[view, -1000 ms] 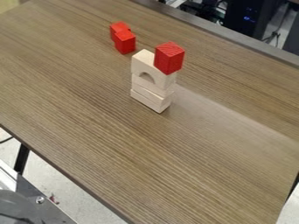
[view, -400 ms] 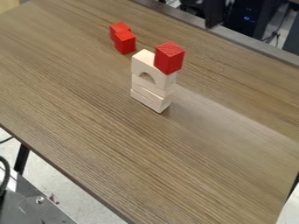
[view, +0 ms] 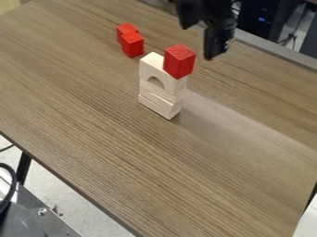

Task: Put the red cube on top of the 2 red cubes

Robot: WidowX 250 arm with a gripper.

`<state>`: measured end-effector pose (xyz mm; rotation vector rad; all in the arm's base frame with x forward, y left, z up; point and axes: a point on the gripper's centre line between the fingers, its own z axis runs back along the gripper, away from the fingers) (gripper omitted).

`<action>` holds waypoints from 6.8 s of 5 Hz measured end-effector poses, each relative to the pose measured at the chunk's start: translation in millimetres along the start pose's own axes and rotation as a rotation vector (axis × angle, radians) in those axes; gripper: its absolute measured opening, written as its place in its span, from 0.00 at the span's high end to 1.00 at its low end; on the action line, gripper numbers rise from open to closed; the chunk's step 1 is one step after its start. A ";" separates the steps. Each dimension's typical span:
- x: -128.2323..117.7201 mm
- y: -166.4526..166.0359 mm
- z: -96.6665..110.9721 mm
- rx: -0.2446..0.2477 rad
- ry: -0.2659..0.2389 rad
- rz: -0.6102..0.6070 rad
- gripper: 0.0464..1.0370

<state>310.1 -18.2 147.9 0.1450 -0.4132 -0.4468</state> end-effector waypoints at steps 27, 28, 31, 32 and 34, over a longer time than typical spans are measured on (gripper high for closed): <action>-19.9 170.2 -92.5 -0.181 0.001 -0.130 0.49; -21.9 176.5 -94.4 -0.158 -0.004 -0.092 0.49; -30.5 182.5 -102.9 -0.122 -0.026 0.018 0.49; -39.3 181.1 -107.9 -0.123 -0.024 0.054 0.49; -46.5 182.9 -107.1 -0.122 -0.027 0.091 0.42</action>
